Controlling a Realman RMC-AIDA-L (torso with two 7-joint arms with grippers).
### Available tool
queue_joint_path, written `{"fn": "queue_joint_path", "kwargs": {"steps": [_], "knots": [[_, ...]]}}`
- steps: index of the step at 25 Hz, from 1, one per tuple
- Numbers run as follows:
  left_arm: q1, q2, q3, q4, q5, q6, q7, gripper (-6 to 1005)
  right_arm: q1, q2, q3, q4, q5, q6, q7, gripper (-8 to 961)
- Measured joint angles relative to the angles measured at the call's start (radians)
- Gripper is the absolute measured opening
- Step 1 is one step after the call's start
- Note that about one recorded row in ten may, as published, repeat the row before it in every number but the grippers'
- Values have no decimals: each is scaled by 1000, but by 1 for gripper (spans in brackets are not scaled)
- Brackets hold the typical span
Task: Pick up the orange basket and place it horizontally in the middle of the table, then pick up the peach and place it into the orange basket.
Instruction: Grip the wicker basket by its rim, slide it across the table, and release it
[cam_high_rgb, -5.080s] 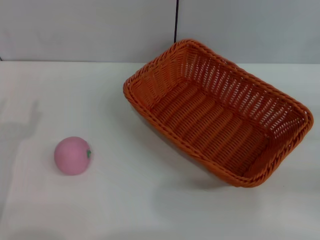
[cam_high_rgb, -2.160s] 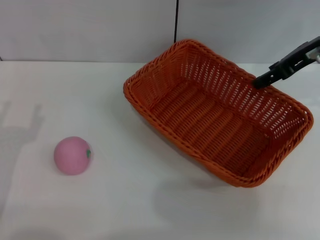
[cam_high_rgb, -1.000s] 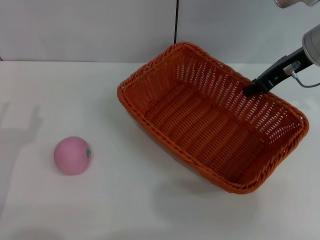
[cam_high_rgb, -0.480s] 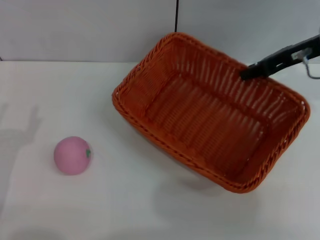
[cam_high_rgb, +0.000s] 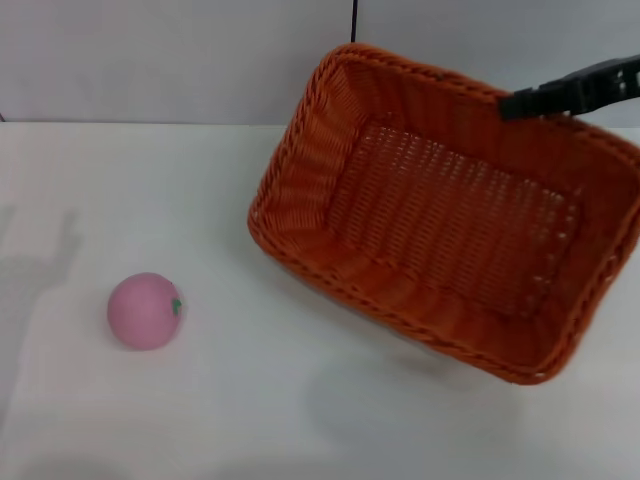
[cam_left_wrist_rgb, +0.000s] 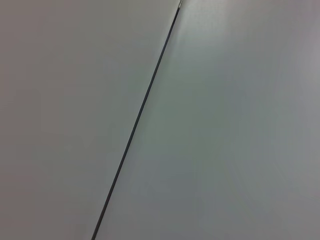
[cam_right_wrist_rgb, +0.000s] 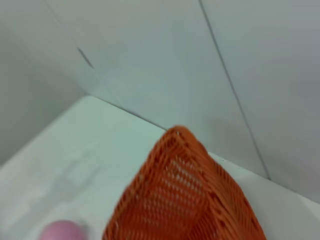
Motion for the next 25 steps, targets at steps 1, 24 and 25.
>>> {"fn": "queue_joint_path", "kwargs": {"steps": [1, 24, 25], "knots": [[-1, 0, -1, -1, 0, 0, 0, 764, 1, -3, 22, 0, 2, -20, -8, 156], [-6, 0, 1, -4, 4, 15, 0, 751, 143, -53, 2, 204, 73, -194, -278, 183], [-6, 0, 1, -4, 5, 15, 0, 751, 155, -44, -25, 229, 73, -180, -299, 185]]}}
